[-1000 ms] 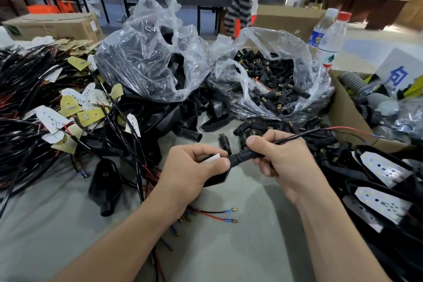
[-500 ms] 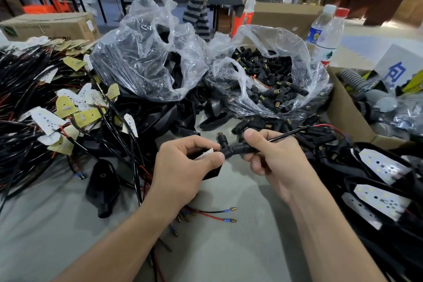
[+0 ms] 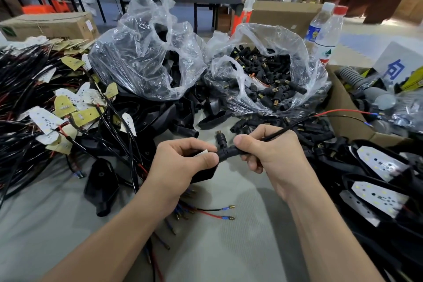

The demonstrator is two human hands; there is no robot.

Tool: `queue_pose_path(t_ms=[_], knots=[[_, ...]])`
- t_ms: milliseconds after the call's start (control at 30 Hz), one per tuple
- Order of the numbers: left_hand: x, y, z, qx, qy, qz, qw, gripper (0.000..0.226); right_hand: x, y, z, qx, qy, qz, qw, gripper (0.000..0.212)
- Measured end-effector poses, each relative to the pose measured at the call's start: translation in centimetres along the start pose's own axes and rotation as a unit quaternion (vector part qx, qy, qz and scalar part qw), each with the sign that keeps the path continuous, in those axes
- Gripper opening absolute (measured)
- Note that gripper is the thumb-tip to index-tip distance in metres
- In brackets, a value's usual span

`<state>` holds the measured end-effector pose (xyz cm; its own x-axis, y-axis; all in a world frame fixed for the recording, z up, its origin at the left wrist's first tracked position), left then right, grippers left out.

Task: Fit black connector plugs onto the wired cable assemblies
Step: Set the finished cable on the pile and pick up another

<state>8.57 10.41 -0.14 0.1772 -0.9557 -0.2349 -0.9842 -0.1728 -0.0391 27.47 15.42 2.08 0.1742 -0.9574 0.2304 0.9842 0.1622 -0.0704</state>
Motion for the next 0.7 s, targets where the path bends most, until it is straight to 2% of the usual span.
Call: queue_pose_path(t_ms=[133,267,300,433,700], knots=[[0.0,-0.3,0.0,0.021,0.011,0.02,1.0,0.02,0.1,0.0,0.1,0.021,0.004,0.023,0.999,0.025],[0.0,-0.2,-0.8,-0.112,-0.051,0.021,0.992,0.018,0.3,0.3,0.5,0.058,0.021,0.036,0.997,0.021],[0.0,-0.1,-0.9,-0.116,-0.059,0.013,0.991,0.02,0.3,0.1,0.5,0.049,0.025,0.045,0.997,0.019],[-0.2,0.2,-0.8,-0.049,-0.051,-0.015,0.997,0.031,0.2,-0.3,0.3,-0.005,0.016,0.053,0.998,0.025],[-0.2,0.2,-0.4,-0.046,-0.033,0.001,0.998,0.016,0.2,-1.5,-0.2,0.025,0.007,0.042,0.999,0.02]])
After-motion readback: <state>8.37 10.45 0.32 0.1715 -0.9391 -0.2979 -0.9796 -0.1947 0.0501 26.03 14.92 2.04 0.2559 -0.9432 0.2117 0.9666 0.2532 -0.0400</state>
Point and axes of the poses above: each hand's wrist, its own x-axis away from the middle knuckle, its own y-axis out of the back of the hand, z = x × y, the point moved 9 cm from there along -x, towards the middle knuckle, and after that the axes turned 15 degrees about -y, right-handed, at the moved point
